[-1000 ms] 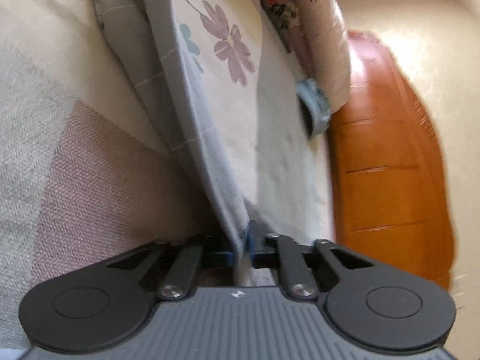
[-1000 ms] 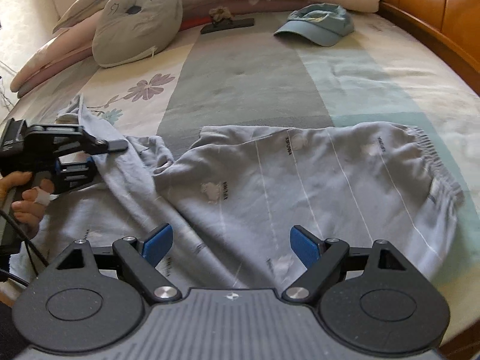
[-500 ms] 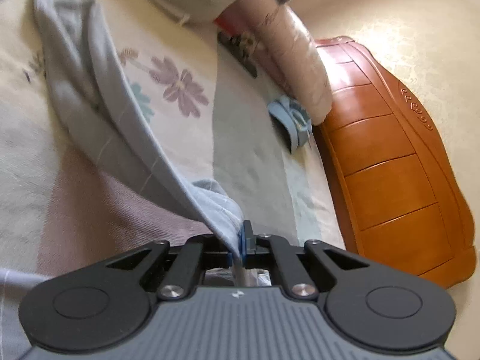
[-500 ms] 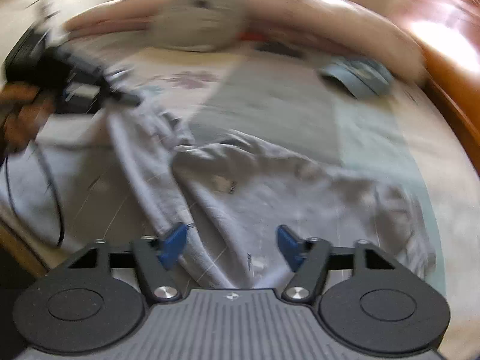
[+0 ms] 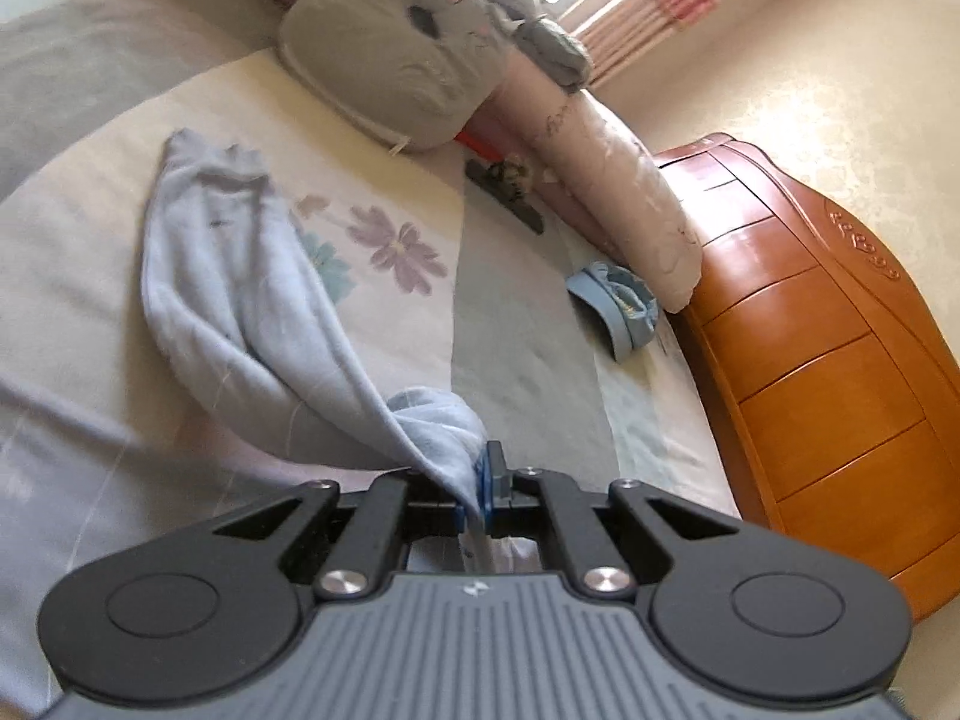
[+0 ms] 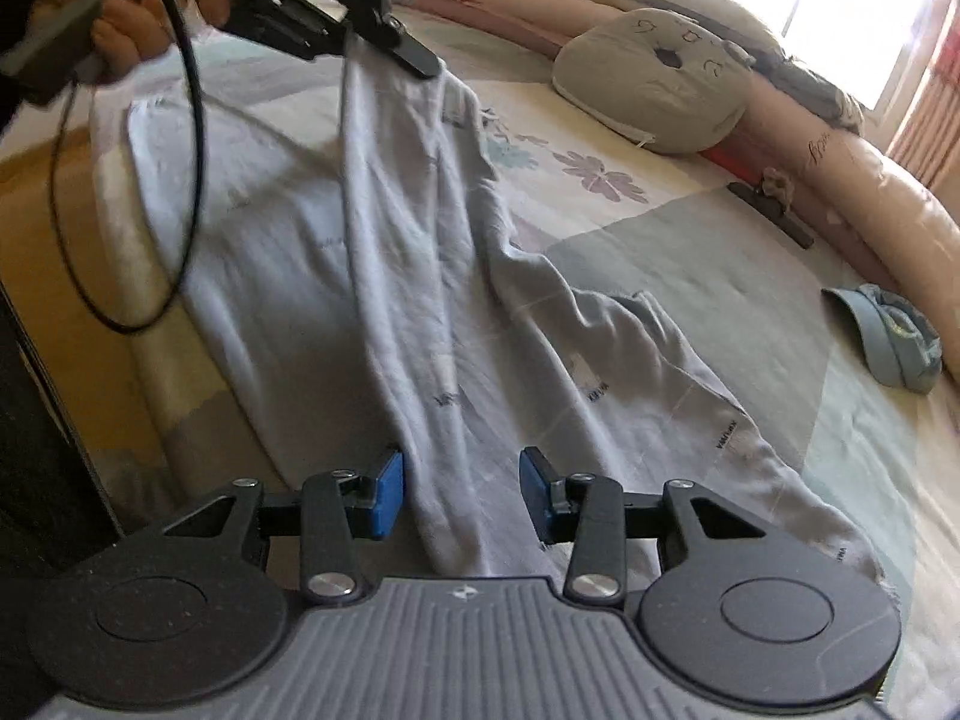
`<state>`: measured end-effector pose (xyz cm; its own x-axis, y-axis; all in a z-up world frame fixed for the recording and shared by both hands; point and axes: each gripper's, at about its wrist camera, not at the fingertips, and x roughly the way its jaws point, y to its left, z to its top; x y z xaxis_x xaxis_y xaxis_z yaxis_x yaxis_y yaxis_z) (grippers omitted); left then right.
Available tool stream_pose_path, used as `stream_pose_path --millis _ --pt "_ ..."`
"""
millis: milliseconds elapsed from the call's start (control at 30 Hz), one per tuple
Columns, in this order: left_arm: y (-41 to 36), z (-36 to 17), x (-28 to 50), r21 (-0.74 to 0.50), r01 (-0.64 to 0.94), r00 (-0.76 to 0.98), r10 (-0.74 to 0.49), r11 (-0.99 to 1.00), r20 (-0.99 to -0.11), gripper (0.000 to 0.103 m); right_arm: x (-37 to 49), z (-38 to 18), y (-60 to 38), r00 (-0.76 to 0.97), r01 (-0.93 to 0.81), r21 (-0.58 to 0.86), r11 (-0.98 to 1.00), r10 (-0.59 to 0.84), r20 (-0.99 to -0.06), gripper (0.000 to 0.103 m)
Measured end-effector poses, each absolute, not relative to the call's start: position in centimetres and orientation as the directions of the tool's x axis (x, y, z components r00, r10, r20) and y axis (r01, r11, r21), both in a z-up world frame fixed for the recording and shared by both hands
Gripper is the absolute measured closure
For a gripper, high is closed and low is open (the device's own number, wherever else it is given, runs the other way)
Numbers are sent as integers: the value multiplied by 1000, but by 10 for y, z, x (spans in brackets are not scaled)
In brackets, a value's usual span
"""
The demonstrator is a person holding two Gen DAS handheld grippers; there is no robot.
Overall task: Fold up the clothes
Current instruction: 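Grasp the pants with the right gripper while the left gripper holds the leg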
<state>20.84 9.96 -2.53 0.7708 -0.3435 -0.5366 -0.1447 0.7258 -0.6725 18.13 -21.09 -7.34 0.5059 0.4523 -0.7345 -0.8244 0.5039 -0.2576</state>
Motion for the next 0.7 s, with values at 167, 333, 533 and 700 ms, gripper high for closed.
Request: stream_pose_path --millis 167,333,533,700 --pt "101 -24 187 -670 -163 779 -323 725 -538 99 165 -86 -219 559 -814 -389 431 398 -728 57" --pt "105 -19 175 -690 -163 782 -334 705 -526 99 154 -89 -223 620 -777 -476 411 371 -691 57" --pt "99 -17 173 -683 -130 787 -344 719 -512 99 140 -98 -199 655 -755 -553 352 404 -638 57" --pt "102 -26 162 -667 -148 781 -328 730 -532 99 133 -110 -193 768 -640 -687 345 328 -551 57"
